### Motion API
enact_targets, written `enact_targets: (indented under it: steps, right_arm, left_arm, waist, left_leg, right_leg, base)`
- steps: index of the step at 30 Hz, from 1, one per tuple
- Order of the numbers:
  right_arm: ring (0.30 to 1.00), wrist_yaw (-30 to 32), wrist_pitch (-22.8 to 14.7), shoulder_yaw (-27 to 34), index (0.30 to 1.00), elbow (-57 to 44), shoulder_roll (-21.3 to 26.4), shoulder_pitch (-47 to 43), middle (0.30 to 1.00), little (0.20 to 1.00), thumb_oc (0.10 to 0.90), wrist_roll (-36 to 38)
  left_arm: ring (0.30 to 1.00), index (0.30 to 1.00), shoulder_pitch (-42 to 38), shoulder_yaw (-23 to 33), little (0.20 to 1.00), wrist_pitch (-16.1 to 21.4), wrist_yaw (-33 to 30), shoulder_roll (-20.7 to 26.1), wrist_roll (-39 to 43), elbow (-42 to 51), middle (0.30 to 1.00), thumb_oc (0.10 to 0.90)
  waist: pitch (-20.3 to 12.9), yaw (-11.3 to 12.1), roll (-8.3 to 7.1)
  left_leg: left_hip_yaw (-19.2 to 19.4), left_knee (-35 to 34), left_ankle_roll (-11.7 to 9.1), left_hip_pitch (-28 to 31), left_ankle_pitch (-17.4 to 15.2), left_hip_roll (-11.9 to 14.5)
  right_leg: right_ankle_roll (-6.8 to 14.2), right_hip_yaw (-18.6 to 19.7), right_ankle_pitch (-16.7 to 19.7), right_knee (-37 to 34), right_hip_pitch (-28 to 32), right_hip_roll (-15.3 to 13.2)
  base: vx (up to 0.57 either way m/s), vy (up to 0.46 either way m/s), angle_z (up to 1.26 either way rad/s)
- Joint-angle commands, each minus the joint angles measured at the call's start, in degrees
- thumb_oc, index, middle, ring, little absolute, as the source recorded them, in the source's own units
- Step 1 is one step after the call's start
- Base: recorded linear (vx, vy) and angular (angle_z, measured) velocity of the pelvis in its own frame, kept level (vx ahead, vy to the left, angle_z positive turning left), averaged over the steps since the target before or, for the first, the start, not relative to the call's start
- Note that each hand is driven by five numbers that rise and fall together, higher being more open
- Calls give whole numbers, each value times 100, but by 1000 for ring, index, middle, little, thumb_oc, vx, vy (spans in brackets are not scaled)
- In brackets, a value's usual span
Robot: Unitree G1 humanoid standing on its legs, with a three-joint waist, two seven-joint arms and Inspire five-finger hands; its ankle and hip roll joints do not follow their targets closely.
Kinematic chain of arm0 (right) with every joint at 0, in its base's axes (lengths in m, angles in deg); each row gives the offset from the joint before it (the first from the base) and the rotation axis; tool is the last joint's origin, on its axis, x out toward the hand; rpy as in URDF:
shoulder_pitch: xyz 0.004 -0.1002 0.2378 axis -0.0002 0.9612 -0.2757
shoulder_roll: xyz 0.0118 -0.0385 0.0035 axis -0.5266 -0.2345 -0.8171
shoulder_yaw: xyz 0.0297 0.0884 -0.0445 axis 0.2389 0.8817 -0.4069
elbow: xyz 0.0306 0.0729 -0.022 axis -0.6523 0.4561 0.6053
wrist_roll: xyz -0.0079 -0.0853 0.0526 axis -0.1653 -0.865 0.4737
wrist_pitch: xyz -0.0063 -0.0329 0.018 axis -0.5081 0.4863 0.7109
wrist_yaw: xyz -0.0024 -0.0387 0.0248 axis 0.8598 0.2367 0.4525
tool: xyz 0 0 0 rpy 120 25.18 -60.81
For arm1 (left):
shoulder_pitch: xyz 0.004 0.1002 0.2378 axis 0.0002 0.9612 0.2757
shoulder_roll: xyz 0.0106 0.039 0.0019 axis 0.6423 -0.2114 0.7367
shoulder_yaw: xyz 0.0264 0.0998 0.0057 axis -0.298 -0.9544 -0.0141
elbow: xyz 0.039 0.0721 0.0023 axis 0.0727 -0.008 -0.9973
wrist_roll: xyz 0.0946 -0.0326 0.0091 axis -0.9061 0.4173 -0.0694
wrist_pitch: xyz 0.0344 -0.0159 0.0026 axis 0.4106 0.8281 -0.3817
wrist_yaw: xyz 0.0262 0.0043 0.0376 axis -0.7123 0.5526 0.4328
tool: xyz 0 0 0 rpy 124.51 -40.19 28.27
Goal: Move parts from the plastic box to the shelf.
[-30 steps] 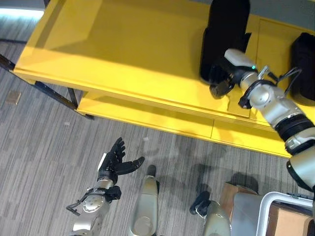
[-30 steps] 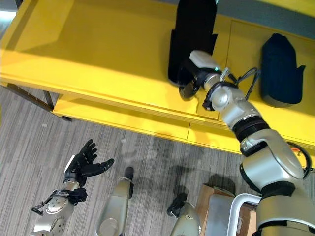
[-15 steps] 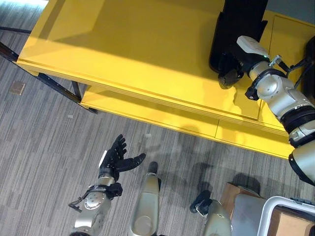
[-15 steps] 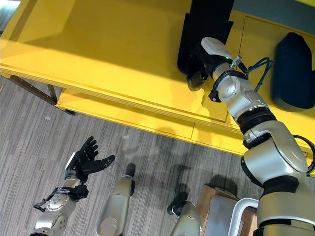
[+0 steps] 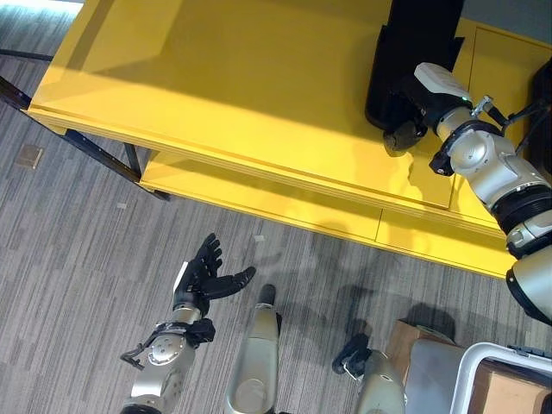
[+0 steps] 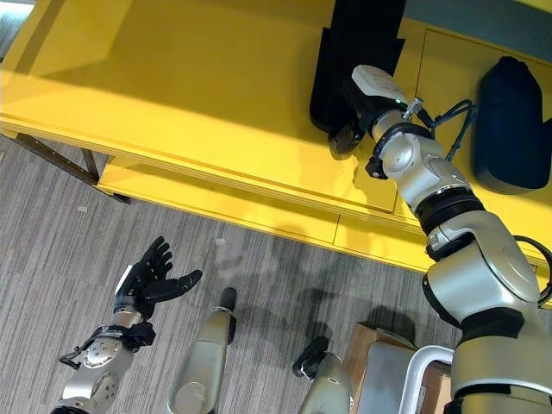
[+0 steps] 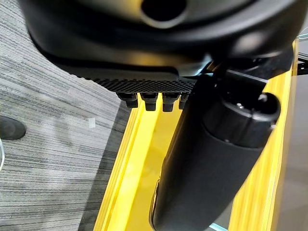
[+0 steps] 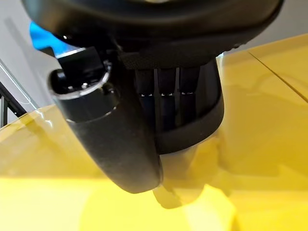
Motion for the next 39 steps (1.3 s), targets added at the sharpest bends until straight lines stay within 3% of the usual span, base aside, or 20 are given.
enact_targets:
  steps: [1,19,34,35,37,39]
  right_arm:
    - [1000,138,-190,-204,1000,-131,340,-1024,1000,1000,900,391]
    - [1000,-136,-254,-453,1000,-785,695,-1118,1000,1000,900,576]
    - [1000,-447,-273,-466,1000,-1537,791,-668,1000,1000,900,684]
    - [1000,-513,-276,-483,1000,-1596,792,-613,1000,1000,900,698]
    - [1000,-584,-272,-483,1000,-1688,794,-545,1000,1000,900,732]
    - [1000,-639,-272,-523,1000,-1780,778,-496,1000,1000,900,741]
  left_arm:
    - [1000,1000,-39,-36,1000,521,83,381,73,632,1000,900]
    - [1000,1000,-19,57,1000,462,147,420,85,656,1000,900]
    - [1000,1000,-93,63,1000,425,124,350,41,659,1000,900]
    - [1000,1000,-101,71,1000,421,124,345,31,668,1000,900]
    - [1000,1000,-109,75,1000,409,115,322,15,650,1000,900]
    - [1000,1000,-108,77,1000,404,109,307,5,642,1000,900]
  waist:
    - [-202,10,-80]
    - [-228,-74,-214]
    - [-192,-188,-256]
    - [-182,-203,-260]
    - [-170,-209,-268]
    - [-160,-204,-276]
  left_leg:
    - [-235,307,-252,93,-366,452]
    - [-228,258,-301,115,-331,526]
    - [-200,360,-312,139,-396,571]
    - [-189,309,-278,78,-241,548]
    - [-191,306,-281,81,-237,555]
    - [-195,362,-315,144,-396,592]
  right_leg:
    - [169,397,68,-20,219,23]
    - [168,385,81,-102,261,96]
    - [183,450,41,-52,292,111]
    - [139,406,169,-112,245,95]
    - [139,399,164,-108,252,98]
    - [186,435,36,-46,296,118]
  base:
    - [0,0,0]
    - [-1,0,0]
    - [-5,1,0]
    - [-63,16,-1]
    - [6,-6,-1]
    - [74,-29,0]
